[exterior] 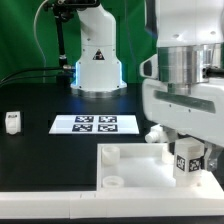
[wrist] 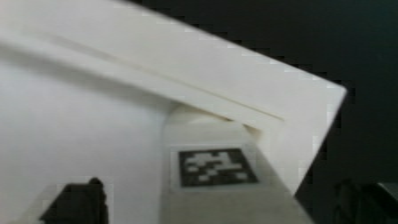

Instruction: Assemble one leg

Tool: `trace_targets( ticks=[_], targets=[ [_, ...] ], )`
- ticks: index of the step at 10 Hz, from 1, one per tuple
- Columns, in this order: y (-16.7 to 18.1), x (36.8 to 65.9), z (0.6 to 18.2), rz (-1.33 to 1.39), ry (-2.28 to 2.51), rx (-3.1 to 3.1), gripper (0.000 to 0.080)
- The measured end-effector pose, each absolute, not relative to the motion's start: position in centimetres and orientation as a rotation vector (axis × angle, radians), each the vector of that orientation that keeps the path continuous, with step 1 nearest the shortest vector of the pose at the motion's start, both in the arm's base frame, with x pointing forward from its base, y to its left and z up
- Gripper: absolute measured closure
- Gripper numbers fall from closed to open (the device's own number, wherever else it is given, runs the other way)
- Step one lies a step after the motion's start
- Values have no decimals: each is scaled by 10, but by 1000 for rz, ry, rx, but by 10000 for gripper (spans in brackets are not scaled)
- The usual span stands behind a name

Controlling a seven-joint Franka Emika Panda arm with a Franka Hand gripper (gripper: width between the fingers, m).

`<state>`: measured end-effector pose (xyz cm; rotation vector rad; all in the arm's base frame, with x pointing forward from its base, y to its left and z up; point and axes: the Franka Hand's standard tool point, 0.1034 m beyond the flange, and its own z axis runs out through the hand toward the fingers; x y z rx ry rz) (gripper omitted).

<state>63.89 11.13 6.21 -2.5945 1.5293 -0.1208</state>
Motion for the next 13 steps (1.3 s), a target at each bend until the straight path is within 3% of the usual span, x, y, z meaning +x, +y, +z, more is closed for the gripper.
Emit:
trace_targets(
  ticks=[4,8,12,13],
  targets=[
    [110,639,62,-138,1287,-2733,150],
    [124,640,73,-192,301,-3057,150],
    [117,641,71,-204,-28,-3108,150],
    [108,644,70,-242,-364,-3111,150]
  ],
)
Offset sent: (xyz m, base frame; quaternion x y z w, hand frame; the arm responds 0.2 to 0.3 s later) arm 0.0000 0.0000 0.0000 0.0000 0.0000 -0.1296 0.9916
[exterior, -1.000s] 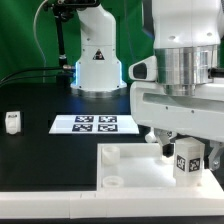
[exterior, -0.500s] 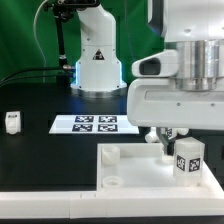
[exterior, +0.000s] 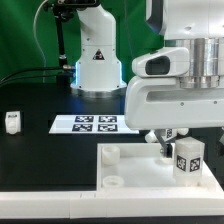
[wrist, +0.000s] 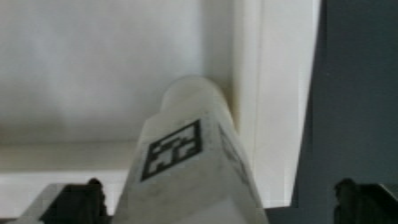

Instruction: Assemble one leg

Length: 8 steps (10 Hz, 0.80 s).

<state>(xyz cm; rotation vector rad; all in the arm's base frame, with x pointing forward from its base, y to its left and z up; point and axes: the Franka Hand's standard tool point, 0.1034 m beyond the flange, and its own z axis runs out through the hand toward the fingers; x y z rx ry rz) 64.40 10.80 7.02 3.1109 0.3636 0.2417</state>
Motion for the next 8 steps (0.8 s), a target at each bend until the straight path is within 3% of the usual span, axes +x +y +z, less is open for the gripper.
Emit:
trace_targets(
  ticks=[5,7,8],
  targets=[
    [104,643,66,257,425,3089,150],
    [103,643,66,258,391,3096,402],
    [103,642,66,258,255,3117,402]
  ],
)
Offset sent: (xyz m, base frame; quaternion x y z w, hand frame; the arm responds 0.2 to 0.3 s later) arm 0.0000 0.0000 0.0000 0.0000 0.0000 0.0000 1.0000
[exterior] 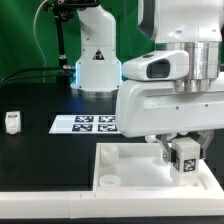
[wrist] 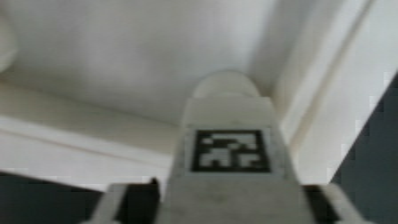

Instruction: Assemble one leg

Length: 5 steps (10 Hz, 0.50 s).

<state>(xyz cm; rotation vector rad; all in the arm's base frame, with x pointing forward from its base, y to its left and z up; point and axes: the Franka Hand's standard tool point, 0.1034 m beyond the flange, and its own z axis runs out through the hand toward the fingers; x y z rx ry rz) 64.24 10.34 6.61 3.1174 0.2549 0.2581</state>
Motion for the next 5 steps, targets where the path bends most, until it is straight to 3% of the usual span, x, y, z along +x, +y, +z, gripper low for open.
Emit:
trace_targets(
  ticks=[1,5],
  targets=[
    [103,642,66,259,157,3129,515],
    [106,642,65,256,-320,3140,515]
  ],
)
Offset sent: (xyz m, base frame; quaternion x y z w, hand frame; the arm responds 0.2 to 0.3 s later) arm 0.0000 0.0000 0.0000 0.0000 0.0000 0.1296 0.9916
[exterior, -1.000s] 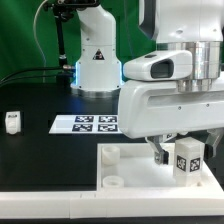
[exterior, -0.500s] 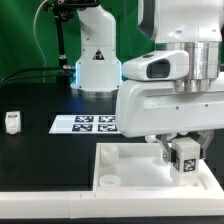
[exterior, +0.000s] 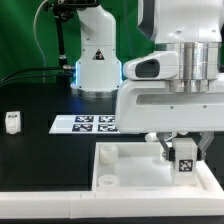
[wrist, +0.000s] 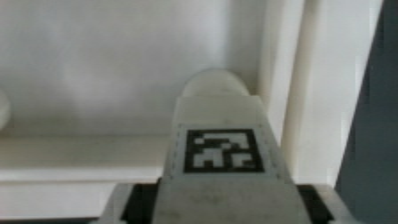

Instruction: Assemble one leg

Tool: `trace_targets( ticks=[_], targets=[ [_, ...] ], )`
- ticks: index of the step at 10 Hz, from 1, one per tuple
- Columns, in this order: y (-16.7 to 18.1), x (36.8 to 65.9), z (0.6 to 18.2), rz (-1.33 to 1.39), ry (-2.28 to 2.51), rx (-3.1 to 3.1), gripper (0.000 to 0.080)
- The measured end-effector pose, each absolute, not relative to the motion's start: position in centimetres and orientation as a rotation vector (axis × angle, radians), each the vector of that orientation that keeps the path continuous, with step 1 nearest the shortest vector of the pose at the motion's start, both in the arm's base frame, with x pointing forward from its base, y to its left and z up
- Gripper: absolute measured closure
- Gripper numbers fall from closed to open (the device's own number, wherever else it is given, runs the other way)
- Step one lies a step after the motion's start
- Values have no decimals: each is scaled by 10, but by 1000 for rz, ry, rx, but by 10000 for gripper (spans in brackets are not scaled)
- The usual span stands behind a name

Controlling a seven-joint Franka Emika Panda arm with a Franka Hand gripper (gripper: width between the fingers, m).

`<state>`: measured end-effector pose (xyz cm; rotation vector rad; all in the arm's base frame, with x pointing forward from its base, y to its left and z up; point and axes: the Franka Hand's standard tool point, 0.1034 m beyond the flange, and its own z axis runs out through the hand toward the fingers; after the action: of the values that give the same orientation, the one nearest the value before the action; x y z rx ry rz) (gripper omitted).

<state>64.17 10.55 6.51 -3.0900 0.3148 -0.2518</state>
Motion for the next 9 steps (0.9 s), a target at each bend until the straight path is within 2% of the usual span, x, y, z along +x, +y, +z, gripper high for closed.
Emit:
trace_targets(
  ticks=[2,5,8,9],
  targets=[
    [108,641,65,-248,665,-3032,515],
    [85,637,65,-182,1168,-2902,507],
    [75,635,65,-203,1261,-2867,499],
    [76,635,64,-202,1261,-2867,406]
  ],
)
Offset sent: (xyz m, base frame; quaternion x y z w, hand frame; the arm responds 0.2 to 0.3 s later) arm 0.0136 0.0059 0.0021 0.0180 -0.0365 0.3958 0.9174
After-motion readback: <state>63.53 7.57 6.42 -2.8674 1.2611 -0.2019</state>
